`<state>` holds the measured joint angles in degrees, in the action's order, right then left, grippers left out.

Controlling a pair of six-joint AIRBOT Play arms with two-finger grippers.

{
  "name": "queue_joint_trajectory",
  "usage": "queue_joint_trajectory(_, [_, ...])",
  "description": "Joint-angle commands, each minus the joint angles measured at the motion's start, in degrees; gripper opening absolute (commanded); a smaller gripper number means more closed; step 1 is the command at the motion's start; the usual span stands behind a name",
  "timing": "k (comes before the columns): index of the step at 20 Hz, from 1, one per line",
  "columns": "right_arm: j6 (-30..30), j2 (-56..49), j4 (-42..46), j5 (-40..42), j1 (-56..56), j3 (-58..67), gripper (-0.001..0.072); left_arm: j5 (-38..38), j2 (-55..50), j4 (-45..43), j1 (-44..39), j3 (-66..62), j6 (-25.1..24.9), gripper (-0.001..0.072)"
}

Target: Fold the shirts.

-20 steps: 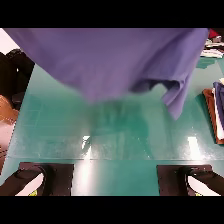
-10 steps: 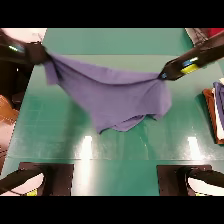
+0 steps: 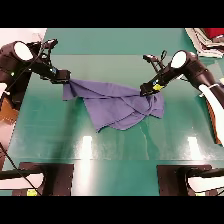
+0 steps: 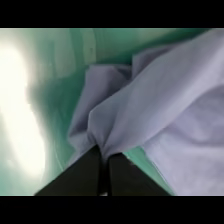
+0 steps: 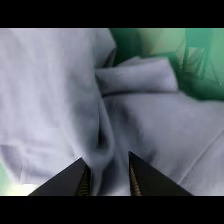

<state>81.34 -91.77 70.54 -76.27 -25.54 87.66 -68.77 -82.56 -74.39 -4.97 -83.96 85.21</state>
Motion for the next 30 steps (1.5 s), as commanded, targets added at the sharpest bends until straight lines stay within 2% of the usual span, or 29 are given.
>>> queue_joint_trajectory(1, [0.0,-1.66,-0.04,1.38,0.79,3.08,0.0356,2.49,-0.83,-0.2,0.0,0.15,0.31,0.017])
queue_joint_trajectory(2, [0.0,-1.64,-0.04,0.48,1.49,5.11,0.047,2.03,-0.81,-0.24,0.0,0.15,0.31,0.0447])
queue_joint_trajectory(3, [0.0,-1.62,-0.02,-0.81,2.21,7.54,0.049,1.36,-0.81,-0.24,0.0,0.15,0.26,0.0568])
queue_joint_trajectory(4, [0.0,-1.62,-0.04,-1.97,3.08,9.7,0.049,0.39,-0.83,-0.26,0.0,0.17,-0.09,0.0478])
queue_joint_trajectory(8, [0.0,-1.6,-0.04,-5.77,6.08,16.09,0.049,-2.43,-0.83,-0.22,0.0,0.17,-0.15,0.0483])
queue_joint_trajectory(13, [-0.02,-2.1,-0.11,-2.84,7.67,13.49,0.0489,-1.62,-1.07,-2.25,0.0,0.24,0.13,0.0483])
queue_joint_trajectory(16, [-0.94,-3.15,-0.48,-0.09,8.52,11.76,0.0488,-0.66,-2.51,-5.9,0.02,0.24,3.19,0.0484])
queue_joint_trajectory(24, [-1.9,-16.41,-0.5,-8.35,7.48,22.12,0.0488,0.68,-12.24,-6.56,0.02,0.22,4.52,0.0484])
queue_joint_trajectory(29, [-1.9,-17.9,-0.57,-8.46,6.95,24.76,0.0489,3.72,-14.51,-6.71,0.0,0.22,5.05,0.0481])
queue_joint_trajectory(30, [-1.88,-17.9,-0.52,-9.62,6.95,24.7,0.0488,4.0,-14.51,-6.84,0.0,0.22,5.27,0.046])
